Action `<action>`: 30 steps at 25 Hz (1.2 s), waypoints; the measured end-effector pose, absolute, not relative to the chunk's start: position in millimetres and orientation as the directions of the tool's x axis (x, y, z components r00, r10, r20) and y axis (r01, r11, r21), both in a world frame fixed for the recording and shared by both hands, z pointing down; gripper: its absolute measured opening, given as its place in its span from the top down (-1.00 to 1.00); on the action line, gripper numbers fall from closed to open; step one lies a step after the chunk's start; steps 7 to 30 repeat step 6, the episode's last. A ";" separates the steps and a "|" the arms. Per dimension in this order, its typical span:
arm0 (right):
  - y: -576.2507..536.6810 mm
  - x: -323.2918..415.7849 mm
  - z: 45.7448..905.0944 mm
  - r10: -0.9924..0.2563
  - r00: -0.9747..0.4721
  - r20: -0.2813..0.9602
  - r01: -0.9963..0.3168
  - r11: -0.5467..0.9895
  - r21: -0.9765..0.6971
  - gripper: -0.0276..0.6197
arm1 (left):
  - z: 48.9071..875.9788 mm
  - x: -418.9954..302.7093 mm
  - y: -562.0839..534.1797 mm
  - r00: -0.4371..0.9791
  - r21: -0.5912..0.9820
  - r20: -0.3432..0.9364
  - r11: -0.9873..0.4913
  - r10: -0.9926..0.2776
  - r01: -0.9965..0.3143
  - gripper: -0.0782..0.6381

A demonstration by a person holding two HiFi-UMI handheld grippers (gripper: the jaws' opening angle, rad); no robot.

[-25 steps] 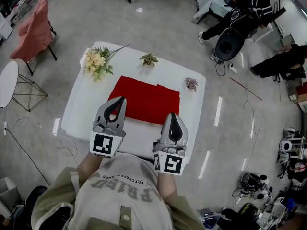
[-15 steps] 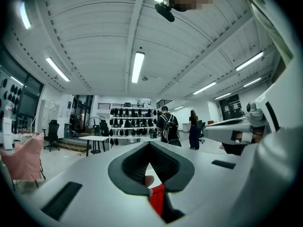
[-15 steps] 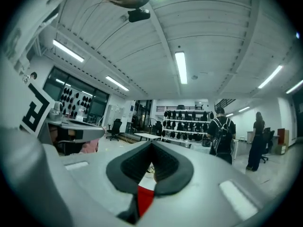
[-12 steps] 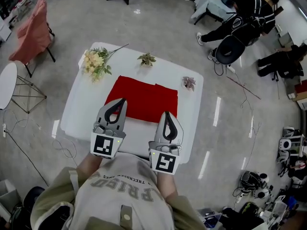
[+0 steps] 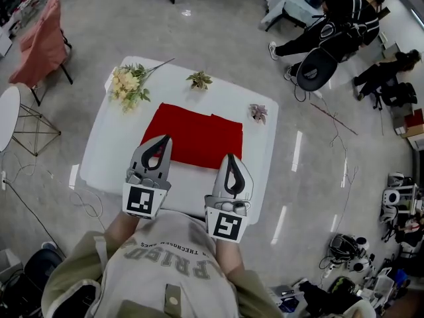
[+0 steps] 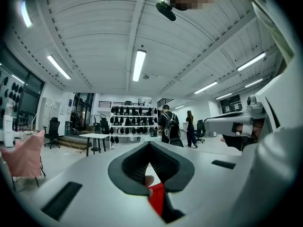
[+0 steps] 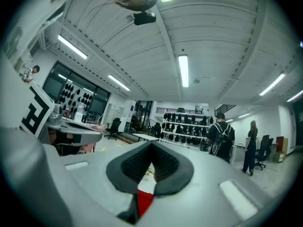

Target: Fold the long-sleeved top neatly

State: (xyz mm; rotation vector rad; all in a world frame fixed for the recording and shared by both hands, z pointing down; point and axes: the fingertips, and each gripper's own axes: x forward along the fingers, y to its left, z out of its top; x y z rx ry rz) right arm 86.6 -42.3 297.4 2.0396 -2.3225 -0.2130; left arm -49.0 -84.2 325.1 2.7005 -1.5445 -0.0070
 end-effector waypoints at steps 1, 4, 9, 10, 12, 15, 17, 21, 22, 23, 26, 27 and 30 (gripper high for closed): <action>-44.1 86.1 292.4 -0.989 -0.127 -0.072 -0.987 0.118 0.113 0.91 | 325.2 -48.7 -85.0 0.506 0.030 0.013 -0.506 -0.862 -0.862 0.75; -46.0 87.3 288.1 -0.989 -0.125 -0.080 -0.987 0.116 0.106 0.91 | 325.4 -47.8 -86.8 0.503 0.033 0.016 -0.503 -0.864 -0.864 0.75; -46.8 88.3 287.6 -0.989 -0.127 -0.080 -0.987 0.118 0.111 0.91 | 325.4 -47.4 -88.0 0.502 0.034 0.016 -0.501 -0.865 -0.865 0.75; -46.8 88.3 287.6 -0.989 -0.127 -0.080 -0.987 0.118 0.111 0.91 | 325.4 -47.4 -88.0 0.502 0.034 0.016 -0.501 -0.865 -0.865 0.75; -46.8 88.3 287.6 -0.989 -0.127 -0.080 -0.987 0.118 0.111 0.91 | 325.4 -47.4 -88.0 0.502 0.034 0.016 -0.501 -0.865 -0.865 0.75; -46.8 88.3 287.6 -0.989 -0.127 -0.080 -0.987 0.118 0.111 0.91 | 325.4 -47.4 -88.0 0.502 0.034 0.016 -0.501 -0.865 -0.865 0.75; -46.8 88.3 287.6 -0.989 -0.127 -0.080 -0.987 0.118 0.111 0.91 | 325.4 -47.4 -88.0 0.502 0.034 0.016 -0.501 -0.865 -0.865 0.75; -46.8 88.3 287.6 -0.989 -0.127 -0.080 -0.987 0.118 0.111 0.91 | 325.4 -47.4 -88.0 0.502 0.034 0.016 -0.501 -0.865 -0.865 0.75; -46.8 88.3 287.6 -0.989 -0.127 -0.080 -0.987 0.118 0.111 0.91 | 325.4 -47.4 -88.0 0.502 0.034 0.016 -0.501 -0.865 -0.865 0.75; -46.8 88.3 287.6 -0.989 -0.127 -0.080 -0.987 0.118 0.111 0.91 | 325.4 -47.4 -88.0 0.502 0.034 0.016 -0.501 -0.865 -0.865 0.75; -46.8 88.3 287.6 -0.989 -0.127 -0.080 -0.987 0.118 0.111 0.91 | 325.4 -47.4 -88.0 0.502 0.034 0.016 -0.501 -0.865 -0.865 0.75; -46.8 88.3 287.6 -0.989 -0.127 -0.080 -0.987 0.118 0.111 0.91 | 325.4 -47.4 -88.0 0.502 0.034 0.016 -0.501 -0.865 -0.865 0.75; -46.8 88.3 287.6 -0.989 -0.127 -0.080 -0.987 0.118 0.111 0.91 | 325.4 -47.4 -88.0 0.502 0.034 0.016 -0.501 -0.865 -0.865 0.75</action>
